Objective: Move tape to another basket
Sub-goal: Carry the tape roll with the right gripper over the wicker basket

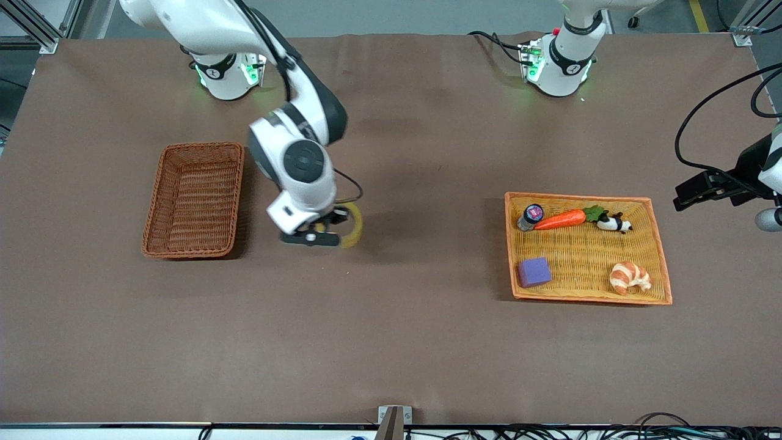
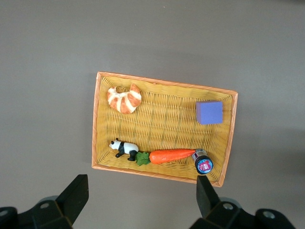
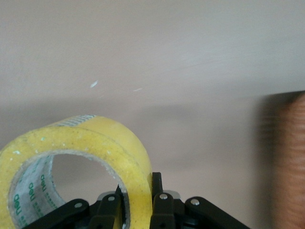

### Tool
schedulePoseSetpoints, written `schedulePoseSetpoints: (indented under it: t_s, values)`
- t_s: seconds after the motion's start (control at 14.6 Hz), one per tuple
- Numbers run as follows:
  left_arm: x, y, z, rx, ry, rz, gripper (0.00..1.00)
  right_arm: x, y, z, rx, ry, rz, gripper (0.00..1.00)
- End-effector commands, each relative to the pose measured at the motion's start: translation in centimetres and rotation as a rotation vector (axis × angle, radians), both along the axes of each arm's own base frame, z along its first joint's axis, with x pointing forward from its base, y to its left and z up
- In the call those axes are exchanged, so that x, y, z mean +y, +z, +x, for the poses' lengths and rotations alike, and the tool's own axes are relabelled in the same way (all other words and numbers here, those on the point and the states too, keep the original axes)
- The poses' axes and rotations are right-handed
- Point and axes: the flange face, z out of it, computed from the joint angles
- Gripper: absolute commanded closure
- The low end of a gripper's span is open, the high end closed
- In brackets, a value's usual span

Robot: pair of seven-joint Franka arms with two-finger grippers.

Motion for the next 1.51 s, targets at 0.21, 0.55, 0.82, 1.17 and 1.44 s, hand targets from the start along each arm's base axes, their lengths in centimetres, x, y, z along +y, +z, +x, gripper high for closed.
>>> schedulePoseSetpoints:
  t_s: [0.21,0.55,0.82,1.17,1.44]
  values:
    - [0.4,0.4,-0.5,0.004,-0.016,-0.006,0.0,-21.2,7.8,1.6,0.133,0.188,-0.028,1.0]
    - [-1.0,0.1,-0.6,0.009,-0.032,-0.02,0.0,-32.4,4.3,-1.1,0.165,0.282,0.029,1.0]
    - [-2.6,0.0,-1.7,0.002,-0.048,-0.025,0.0,-36.6,-2.9,-5.6,0.111,0.322,0.071,0.99]
    - [-2.4,0.4,-4.4,-0.019,-0.061,-0.022,0.0,-38.1,-9.9,-10.0,0.062,0.36,0.081,0.98]
    - [-2.7,1.1,-5.2,-0.011,-0.069,-0.02,0.0,-37.5,-13.1,-11.9,-0.005,0.375,0.065,0.98]
